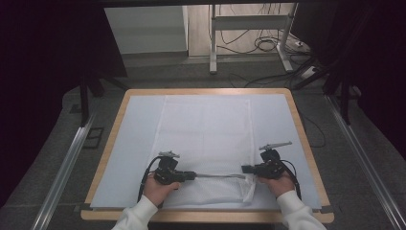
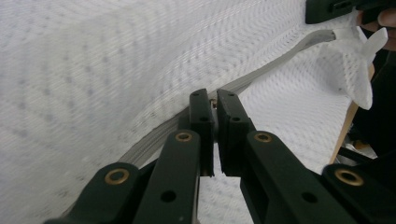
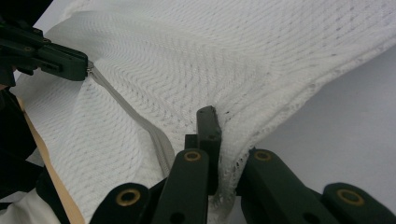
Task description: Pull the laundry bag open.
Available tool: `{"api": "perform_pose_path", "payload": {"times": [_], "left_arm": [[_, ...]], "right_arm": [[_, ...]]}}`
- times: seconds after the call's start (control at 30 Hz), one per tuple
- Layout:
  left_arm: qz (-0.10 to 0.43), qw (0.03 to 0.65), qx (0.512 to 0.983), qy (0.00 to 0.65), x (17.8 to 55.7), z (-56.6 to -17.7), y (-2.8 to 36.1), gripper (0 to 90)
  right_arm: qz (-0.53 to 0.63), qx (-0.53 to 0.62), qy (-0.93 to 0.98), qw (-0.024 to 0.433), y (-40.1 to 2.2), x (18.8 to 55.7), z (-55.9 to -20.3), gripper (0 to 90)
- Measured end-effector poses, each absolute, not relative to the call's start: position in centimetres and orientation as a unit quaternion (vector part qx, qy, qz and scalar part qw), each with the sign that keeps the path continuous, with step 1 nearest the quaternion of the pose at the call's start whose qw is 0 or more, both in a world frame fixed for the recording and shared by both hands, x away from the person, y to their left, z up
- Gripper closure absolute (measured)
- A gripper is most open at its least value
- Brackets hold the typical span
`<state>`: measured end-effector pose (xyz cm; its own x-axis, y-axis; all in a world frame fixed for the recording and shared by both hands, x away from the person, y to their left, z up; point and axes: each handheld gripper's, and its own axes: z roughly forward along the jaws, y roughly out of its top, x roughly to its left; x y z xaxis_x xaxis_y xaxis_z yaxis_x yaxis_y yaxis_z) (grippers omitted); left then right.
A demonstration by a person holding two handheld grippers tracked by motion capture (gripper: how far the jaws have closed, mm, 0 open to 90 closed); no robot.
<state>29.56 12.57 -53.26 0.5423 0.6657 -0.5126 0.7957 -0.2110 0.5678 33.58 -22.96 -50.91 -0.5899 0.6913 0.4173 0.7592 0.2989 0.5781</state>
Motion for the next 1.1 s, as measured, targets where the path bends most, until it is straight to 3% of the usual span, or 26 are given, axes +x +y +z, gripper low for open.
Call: {"api": "perform_pose_path", "payload": {"times": [1.1], "left_arm": [[-0.07, 0.41, 0.769, 0.486, 29.0, -53.3, 14.9, 86.8]], "right_arm": [[-0.385, -0.451, -0.804, 0.041, -23.1, 33.6, -50.9, 88.3]]}}
